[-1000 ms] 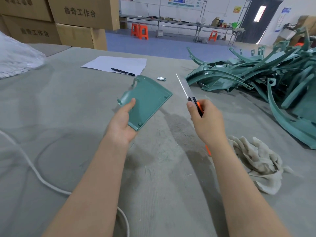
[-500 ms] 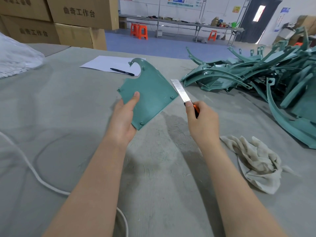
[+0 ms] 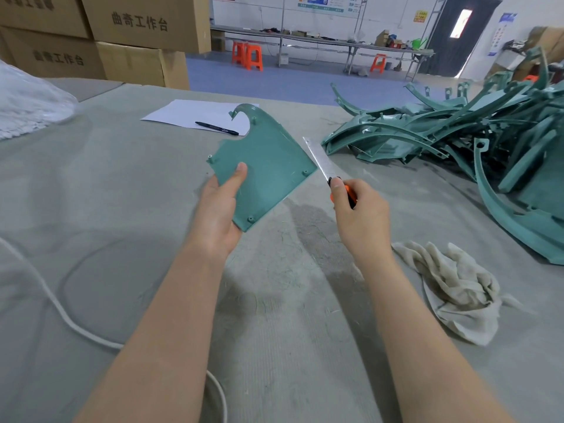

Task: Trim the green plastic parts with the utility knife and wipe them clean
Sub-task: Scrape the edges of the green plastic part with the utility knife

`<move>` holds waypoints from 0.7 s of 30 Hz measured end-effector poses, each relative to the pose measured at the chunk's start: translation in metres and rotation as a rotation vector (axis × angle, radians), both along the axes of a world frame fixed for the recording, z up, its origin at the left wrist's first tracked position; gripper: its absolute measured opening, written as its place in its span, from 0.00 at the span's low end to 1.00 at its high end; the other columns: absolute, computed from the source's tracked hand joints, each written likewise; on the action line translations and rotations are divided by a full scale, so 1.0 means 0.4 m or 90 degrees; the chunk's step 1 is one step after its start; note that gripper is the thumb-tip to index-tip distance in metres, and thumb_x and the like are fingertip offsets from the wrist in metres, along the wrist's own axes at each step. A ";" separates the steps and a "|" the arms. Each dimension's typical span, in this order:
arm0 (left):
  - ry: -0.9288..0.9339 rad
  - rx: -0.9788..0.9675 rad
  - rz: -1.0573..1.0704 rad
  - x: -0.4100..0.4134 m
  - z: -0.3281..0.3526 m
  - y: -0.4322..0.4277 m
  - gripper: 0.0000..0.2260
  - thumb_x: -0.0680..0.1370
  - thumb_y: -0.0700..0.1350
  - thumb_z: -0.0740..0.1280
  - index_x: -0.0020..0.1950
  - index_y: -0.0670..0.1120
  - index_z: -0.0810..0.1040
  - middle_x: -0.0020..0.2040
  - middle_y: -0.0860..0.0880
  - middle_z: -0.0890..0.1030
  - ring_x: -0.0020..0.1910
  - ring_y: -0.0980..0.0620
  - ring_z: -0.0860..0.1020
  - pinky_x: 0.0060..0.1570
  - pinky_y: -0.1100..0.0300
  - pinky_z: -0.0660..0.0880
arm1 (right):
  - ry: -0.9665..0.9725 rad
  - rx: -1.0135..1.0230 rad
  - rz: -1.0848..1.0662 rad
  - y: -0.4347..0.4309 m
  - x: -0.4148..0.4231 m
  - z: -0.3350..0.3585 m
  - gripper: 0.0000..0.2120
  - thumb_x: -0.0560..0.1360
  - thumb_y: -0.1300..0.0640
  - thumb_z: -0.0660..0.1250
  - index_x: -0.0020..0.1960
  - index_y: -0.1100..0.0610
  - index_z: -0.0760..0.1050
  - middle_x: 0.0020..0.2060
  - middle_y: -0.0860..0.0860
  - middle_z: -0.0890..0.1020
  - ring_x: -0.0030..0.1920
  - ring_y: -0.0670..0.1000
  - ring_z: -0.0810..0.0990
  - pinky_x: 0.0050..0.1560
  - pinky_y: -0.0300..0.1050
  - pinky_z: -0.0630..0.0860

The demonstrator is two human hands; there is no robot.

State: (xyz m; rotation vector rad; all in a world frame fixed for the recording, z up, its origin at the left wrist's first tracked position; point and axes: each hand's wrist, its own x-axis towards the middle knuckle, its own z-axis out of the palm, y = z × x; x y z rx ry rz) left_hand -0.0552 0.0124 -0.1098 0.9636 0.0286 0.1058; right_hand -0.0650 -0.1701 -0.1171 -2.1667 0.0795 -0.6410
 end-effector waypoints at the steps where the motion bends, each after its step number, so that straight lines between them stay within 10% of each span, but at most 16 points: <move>1: -0.002 0.002 0.001 -0.001 0.000 -0.001 0.06 0.82 0.43 0.62 0.53 0.49 0.79 0.47 0.52 0.86 0.46 0.54 0.84 0.40 0.59 0.81 | 0.000 0.004 -0.001 0.000 0.000 0.000 0.18 0.80 0.44 0.58 0.44 0.56 0.76 0.37 0.55 0.81 0.39 0.55 0.77 0.44 0.53 0.74; 21: 0.008 -0.135 0.044 0.020 -0.002 0.013 0.10 0.83 0.46 0.59 0.61 0.47 0.76 0.51 0.50 0.85 0.50 0.51 0.83 0.44 0.56 0.80 | -0.014 -0.136 0.154 0.075 -0.026 -0.018 0.13 0.79 0.43 0.60 0.47 0.51 0.77 0.28 0.45 0.74 0.31 0.45 0.72 0.31 0.43 0.64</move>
